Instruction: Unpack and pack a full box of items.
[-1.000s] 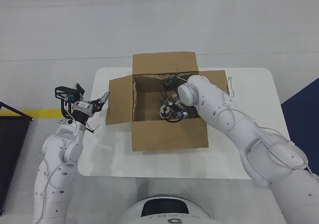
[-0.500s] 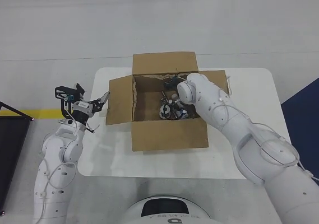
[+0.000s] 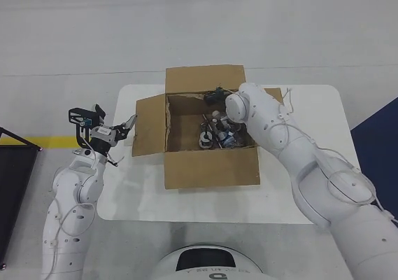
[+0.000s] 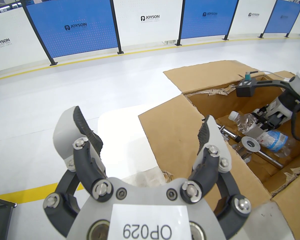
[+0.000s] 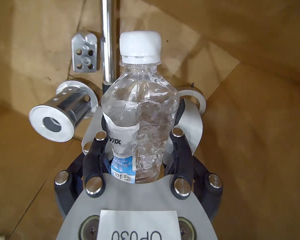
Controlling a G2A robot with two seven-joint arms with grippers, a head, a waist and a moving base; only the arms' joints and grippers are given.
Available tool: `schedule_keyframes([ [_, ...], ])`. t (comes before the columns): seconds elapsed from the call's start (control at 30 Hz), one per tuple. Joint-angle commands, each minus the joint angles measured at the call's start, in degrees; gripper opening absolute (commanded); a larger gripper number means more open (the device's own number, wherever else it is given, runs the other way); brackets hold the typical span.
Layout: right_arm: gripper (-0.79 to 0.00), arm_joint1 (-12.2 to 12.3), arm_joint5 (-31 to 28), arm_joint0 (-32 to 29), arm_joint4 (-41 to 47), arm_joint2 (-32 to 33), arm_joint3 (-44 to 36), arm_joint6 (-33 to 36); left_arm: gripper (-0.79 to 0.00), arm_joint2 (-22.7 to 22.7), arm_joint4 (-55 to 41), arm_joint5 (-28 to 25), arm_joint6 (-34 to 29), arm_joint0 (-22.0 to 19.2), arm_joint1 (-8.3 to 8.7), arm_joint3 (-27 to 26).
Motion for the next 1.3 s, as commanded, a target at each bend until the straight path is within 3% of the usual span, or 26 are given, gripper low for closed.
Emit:
schedule_keyframes([
  [0.0,-0.785,1.4,-1.9,-0.4,-0.1,1.7,-2.4,-1.3,0.000,0.0,0.0,0.0,0.0,0.0,0.00,0.0],
  [0.13,-0.785,5.1,-5.0,-3.3,-1.4,6.1,-10.7,-4.9,0.000,0.0,0.0,0.0,0.0,0.0,0.00,0.0],
  [0.23,-0.785,9.2,-7.1,-8.5,-3.0,12.2,-21.8,-9.0,0.000,0.0,0.0,0.0,0.0,0.0,0.00,0.0],
  [0.43,-0.785,17.5,-9.9,-28.9,-6.4,31.7,-53.9,-12.6,0.000,0.0,0.0,0.0,0.0,0.0,0.00,0.0],
  [0.6,-0.785,20.5,-15.8,-44.0,-2.6,46.4,-70.9,-19.7,0.000,0.0,0.0,0.0,0.0,0.0,0.00,0.0],
  [0.8,-0.785,21.6,-20.6,-51.2,1.9,53.5,-75.9,-25.2,0.000,0.0,0.0,0.0,0.0,0.0,0.00,0.0],
  [1.13,-0.785,21.6,-20.8,-51.6,2.5,53.6,-75.7,-25.2,0.000,0.0,0.0,0.0,0.0,0.0,0.00,0.0],
  [1.27,-0.785,21.5,-18.1,-52.0,-1.9,56.5,-74.7,-36.0,0.000,0.0,0.0,0.0,0.0,0.0,0.00,0.0],
])
